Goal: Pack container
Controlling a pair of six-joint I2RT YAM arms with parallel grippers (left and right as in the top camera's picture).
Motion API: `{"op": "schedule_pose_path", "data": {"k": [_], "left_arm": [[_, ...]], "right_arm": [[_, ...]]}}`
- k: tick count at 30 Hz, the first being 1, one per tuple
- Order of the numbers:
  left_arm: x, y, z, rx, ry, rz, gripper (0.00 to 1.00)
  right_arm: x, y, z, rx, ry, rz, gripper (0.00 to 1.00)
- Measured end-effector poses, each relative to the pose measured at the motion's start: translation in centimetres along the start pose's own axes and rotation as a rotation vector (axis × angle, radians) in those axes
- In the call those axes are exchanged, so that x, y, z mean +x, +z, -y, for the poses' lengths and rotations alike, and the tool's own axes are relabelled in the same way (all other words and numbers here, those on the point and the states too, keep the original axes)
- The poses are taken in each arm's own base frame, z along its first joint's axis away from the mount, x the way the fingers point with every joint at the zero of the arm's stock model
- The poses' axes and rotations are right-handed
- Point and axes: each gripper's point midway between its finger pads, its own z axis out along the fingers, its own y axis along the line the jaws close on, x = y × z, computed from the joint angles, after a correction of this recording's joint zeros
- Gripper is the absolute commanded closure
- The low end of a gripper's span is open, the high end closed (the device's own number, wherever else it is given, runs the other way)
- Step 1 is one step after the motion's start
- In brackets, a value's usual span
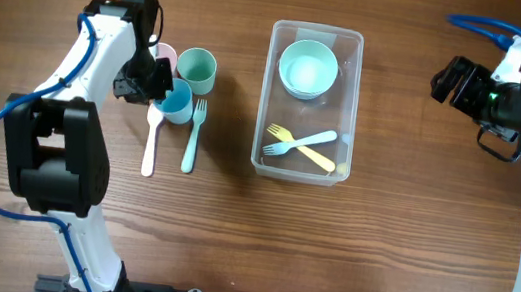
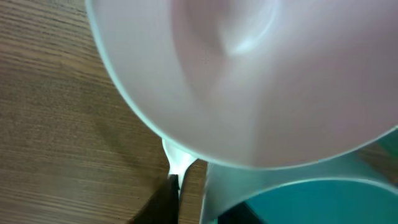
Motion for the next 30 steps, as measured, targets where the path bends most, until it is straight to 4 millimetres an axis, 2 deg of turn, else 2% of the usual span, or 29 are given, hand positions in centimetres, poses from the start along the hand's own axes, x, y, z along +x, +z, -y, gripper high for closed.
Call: {"op": "schedule_pose_path", "data": {"k": [7,10,13,15,18,19,21,23,24,26,27,28,29,30], "left_arm": [[0.9,0.0,1.7,0.0,0.053,-0.014,0.96],[2.2,0.0,2.9,-0.009,0.099,-0.046,0.96],[3.3,-0.4,3.2,-0.022,0.114,-0.084,0.96],[3.4,-1.5,3.2,-0.021,0.114,-0.081,0.96],[3.3,-6.0,4.0,0.006,0.132,0.001,0.96],[2.9,-8.9,5.3,0.042,0.161,0.091,0.96],[2.7,-15.4,9.5,0.151,0.264,0.315,0.96],[3.8,-19.1,13.2,0.233,0.36,0.449,0.96],[5.0,-21.0,16.7,0.302,0.446,0.52,0.96],[5.8,-20.8,19.7,0.335,0.514,0.537,0.96],[5.7,-20.1,21.4,0.347,0.544,0.543,0.96],[5.8,-19.3,22.2,0.344,0.564,0.531,0.96],[6.3,-16.3,23.9,0.317,0.614,0.472,0.96],[6.3,-13.8,24.8,0.291,0.638,0.421,0.96]], "right_arm": [[0.0,0.0,0.0,0.0,0.0,0.0,0.0],[0.0,0.0,0.0,0.0,0.0,0.0,0.0],[0.0,0.0,0.0,0.0,0.0,0.0,0.0],[0.0,0.0,0.0,0.0,0.0,0.0,0.0],[0.0,0.0,0.0,0.0,0.0,0.0,0.0],[0.0,0.0,0.0,0.0,0.0,0.0,0.0],[0.0,0.0,0.0,0.0,0.0,0.0,0.0],[0.0,0.0,0.0,0.0,0.0,-0.001,0.0],[0.0,0.0,0.0,0.0,0.001,-0.001,0.0],[0.0,0.0,0.0,0.0,0.0,-0.001,0.0],[0.0,0.0,0.0,0.0,0.0,-0.001,0.0],[0.0,0.0,0.0,0.0,0.0,-0.002,0.0],[0.0,0.0,0.0,0.0,0.0,-0.001,0.0],[0.1,0.0,0.0,0.0,0.0,-0.002,0.0]]}}
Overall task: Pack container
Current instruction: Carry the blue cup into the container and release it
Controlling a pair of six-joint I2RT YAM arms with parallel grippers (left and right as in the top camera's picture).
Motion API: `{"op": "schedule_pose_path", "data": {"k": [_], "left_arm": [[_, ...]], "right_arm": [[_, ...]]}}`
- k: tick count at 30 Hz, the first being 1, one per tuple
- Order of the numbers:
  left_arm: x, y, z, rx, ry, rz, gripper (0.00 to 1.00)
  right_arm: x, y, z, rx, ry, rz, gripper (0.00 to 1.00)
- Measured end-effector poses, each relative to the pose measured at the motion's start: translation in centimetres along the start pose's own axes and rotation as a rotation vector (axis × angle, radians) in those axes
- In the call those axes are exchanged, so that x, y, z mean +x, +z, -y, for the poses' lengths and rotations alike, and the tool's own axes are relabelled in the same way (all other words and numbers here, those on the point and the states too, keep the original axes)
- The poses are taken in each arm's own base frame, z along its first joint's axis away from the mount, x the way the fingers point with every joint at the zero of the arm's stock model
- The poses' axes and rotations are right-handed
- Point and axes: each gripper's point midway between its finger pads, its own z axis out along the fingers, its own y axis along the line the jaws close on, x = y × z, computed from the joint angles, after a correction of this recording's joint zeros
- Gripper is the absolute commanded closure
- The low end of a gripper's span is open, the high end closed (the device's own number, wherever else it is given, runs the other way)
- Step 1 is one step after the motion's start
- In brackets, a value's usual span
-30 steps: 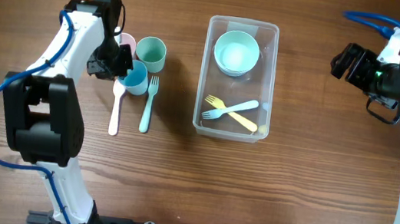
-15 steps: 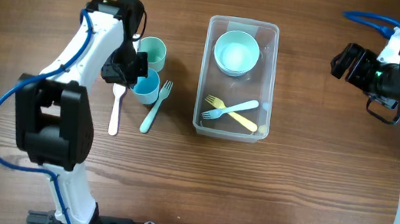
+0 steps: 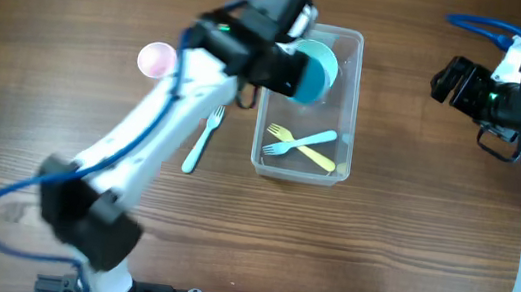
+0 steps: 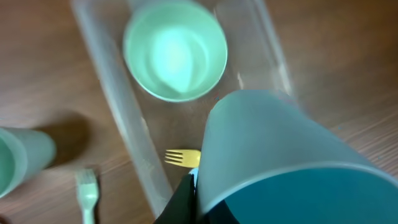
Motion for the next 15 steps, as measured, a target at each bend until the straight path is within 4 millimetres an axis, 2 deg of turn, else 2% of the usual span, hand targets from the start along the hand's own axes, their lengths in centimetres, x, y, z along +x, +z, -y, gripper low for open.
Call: {"op": "schedule_pose_path", "data": {"k": [3,5,7,11,15], "left_arm": [[2.2,5.8,-0.7,-0.024,0.025,-0.135,0.96],[3.7,8.9,-1.3,-0.037,0.042,-0.211,0.96],[3.9,10.1,-1.5,-0.037,0.058,-0.222,0.96],[3.0,10.5,-1.3,-0.029,0.071,-0.182,0.92],[3.5,11.3,-1.5,-0.032,0.072,-0.202,0.92]], "right_arm": [[0.0,0.0,0.0,0.0,0.0,0.0,0.0],[0.0,0.0,0.0,0.0,0.0,0.0,0.0],[0.0,0.0,0.0,0.0,0.0,0.0,0.0],[0.0,0.0,0.0,0.0,0.0,0.0,0.0],[0.0,0.0,0.0,0.0,0.0,0.0,0.0]]}}
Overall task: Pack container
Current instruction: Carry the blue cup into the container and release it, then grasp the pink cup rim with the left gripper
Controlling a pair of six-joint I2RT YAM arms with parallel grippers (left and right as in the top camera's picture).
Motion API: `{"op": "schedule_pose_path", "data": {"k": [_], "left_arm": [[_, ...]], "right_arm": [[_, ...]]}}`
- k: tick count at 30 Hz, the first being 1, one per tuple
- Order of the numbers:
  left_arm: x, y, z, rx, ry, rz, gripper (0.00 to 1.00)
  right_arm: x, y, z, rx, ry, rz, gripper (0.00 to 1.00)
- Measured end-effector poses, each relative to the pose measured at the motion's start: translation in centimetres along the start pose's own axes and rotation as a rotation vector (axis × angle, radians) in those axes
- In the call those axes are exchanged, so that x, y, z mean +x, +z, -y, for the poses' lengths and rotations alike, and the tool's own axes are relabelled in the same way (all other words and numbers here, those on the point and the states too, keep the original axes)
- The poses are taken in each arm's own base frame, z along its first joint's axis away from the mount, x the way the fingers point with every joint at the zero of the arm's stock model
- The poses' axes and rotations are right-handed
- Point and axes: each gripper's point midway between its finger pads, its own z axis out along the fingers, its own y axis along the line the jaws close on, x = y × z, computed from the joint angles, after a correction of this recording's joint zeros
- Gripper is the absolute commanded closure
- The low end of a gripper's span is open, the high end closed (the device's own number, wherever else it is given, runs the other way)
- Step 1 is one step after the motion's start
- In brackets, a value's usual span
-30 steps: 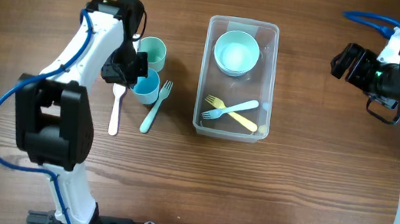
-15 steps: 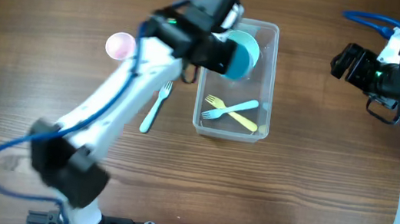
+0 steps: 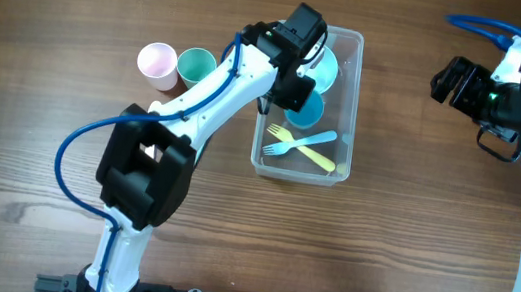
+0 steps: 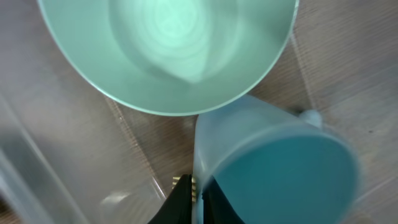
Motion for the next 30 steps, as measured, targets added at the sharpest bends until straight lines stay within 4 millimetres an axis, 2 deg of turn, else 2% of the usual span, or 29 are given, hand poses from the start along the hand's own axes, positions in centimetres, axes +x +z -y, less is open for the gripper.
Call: {"op": "schedule_pose_path", "data": {"k": [2,4,6,7,10,12,15,18,19,21,23,24,28,30], "left_arm": [[0.1,0.8,-0.1,-0.005,-0.001,-0.012,0.89],[0.1,1.1,-0.2,-0.005,0.0,-0.011,0.76],[0.1,1.1,-0.2,-0.007,0.003,-0.011,0.73],[0.1,1.1,-0.2,-0.008,0.006,-0.012,0.68],[0.2,0.6,-0.2,-0.01,-0.016,-0.023,0.43],[-0.9,-0.8,0.1,-0.006,-0.021,0.004,0.31],[-2.2,-3.8,0.4,-0.006,-0.028,0.043,0.3],[-3.1,-7.3,-0.2,-0.044,-0.061,0.105,0.26],[-2.7,-9.2,-1.3,-0.073,-0.113,0.117,0.25],[-1.3,-11.0,-3.5,-0.104,-0.206,0.087,0.25],[0.3,-12.6,-8.5,-0.157,-0.36,0.052,0.25],[2.0,-13.1,-11.8,-0.189,-0.454,0.007,0.25],[5.2,-15.1,-22.5,-0.233,-0.727,0.01,0.26],[6.9,-15.9,-26.2,-0.232,-0.817,0.021,0.26]], "right_arm": [[0.0,0.0,0.0,0.0,0.0,0.0,0.0],[0.0,0.0,0.0,0.0,0.0,0.0,0.0],[0.0,0.0,0.0,0.0,0.0,0.0,0.0],[0.0,0.0,0.0,0.0,0.0,0.0,0.0],[0.0,0.0,0.0,0.0,0.0,0.0,0.0],[0.0,0.0,0.0,0.0,0.0,0.0,0.0],[0.0,0.0,0.0,0.0,0.0,0.0,0.0],[0.0,0.0,0.0,0.0,0.0,0.0,0.0],[0.0,0.0,0.0,0.0,0.0,0.0,0.0],[0.0,0.0,0.0,0.0,0.0,0.0,0.0],[0.0,0.0,0.0,0.0,0.0,0.0,0.0],[0.0,0.0,0.0,0.0,0.0,0.0,0.0],[0.0,0.0,0.0,0.0,0.0,0.0,0.0],[0.0,0.0,0.0,0.0,0.0,0.0,0.0]]}}
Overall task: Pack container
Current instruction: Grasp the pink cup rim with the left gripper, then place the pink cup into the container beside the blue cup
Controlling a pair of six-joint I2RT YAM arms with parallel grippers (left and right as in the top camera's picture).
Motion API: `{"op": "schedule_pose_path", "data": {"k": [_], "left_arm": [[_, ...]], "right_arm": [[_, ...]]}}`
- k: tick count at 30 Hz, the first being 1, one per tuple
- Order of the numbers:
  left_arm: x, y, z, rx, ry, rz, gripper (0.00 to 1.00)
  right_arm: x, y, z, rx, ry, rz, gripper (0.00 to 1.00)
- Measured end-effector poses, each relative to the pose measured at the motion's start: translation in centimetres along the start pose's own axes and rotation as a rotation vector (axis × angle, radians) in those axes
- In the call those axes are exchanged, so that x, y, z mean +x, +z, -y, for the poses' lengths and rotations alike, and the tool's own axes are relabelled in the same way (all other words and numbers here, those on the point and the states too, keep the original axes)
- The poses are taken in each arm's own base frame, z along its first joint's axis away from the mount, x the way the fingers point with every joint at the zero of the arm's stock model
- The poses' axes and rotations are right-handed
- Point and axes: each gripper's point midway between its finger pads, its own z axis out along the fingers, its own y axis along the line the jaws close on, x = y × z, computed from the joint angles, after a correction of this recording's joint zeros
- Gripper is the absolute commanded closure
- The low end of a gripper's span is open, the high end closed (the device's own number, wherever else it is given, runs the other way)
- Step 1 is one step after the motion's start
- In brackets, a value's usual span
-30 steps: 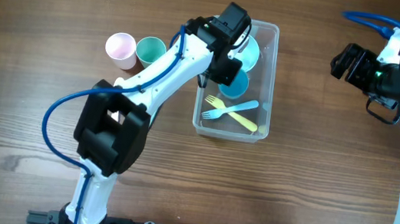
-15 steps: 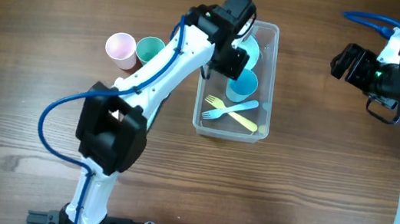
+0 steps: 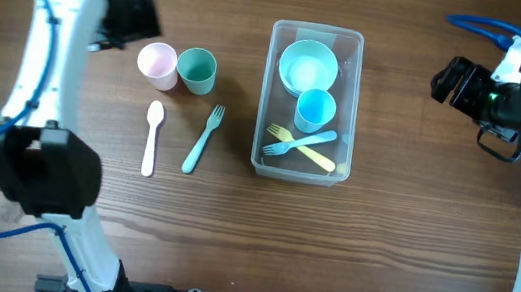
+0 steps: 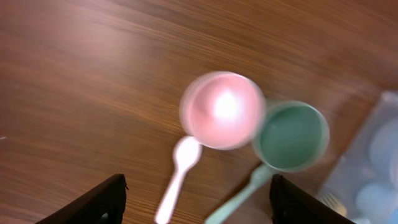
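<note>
The clear container (image 3: 265,96) holds a pale blue bowl (image 3: 308,68), an upright blue cup (image 3: 315,109), a blue fork (image 3: 299,143) and a yellow fork (image 3: 317,158). Left of it stand a pink cup (image 3: 157,63) (image 4: 222,110) and a green cup (image 3: 196,69) (image 4: 292,135). In front of them lie a white spoon (image 3: 152,137) (image 4: 179,171) and a green fork (image 3: 201,138) (image 4: 242,196). My left gripper (image 3: 126,15) (image 4: 196,205) hangs open and empty, above and just far-left of the pink cup. My right gripper (image 3: 448,80) is raised at the far right, its jaws unclear.
The left arm's links run down the table's left side. The right arm stands along the right edge. Bare wood lies between the container and the right arm, and along the front of the table.
My left gripper was down in the container, shut on the blue cup beside the bowl. Now the cup stands there alone and the gripper is open by the pink cup. The right arm has not moved.
My left gripper was first among the cups at the left, on the blue cup. Then it held that cup over the container, then low inside it next to the bowl. Now the cup stands in the container and the gripper is back at the left, open.
</note>
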Motion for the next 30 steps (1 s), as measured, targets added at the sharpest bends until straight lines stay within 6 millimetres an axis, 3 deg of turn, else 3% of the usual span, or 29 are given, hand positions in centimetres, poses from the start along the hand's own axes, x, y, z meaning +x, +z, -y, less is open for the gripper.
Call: {"op": "schedule_pose_path", "data": {"k": [2,4,7,9,18,22,25,30], "left_arm": [[-0.9,1.2,-2.5,-0.007,-0.042,-0.02,0.29],[-1.1,3.1,-2.6,-0.005,-0.033,-0.047,0.34],[0.1,7.7,-2.8,-0.029,-0.017,-0.158,0.35],[0.7,9.2,-3.0,-0.04,-0.014,-0.198,0.37],[1.4,12.0,-2.3,-0.04,0.013,-0.237,0.51],[1.6,12.8,-2.2,-0.031,0.018,-0.234,0.67],[2.0,13.8,-2.2,-0.021,0.023,-0.241,0.95],[2.8,14.2,-1.7,-0.01,0.026,-0.261,0.96]], "right_arm": [[0.0,0.0,0.0,0.0,0.0,0.0,0.0],[0.0,0.0,0.0,0.0,0.0,0.0,0.0],[0.0,0.0,0.0,0.0,0.0,0.0,0.0],[0.0,0.0,0.0,0.0,0.0,0.0,0.0],[0.0,0.0,0.0,0.0,0.0,-0.001,0.0],[0.0,0.0,0.0,0.0,0.0,-0.001,0.0],[0.0,0.0,0.0,0.0,0.0,-0.001,0.0],[0.0,0.0,0.0,0.0,0.0,-0.001,0.0]]}}
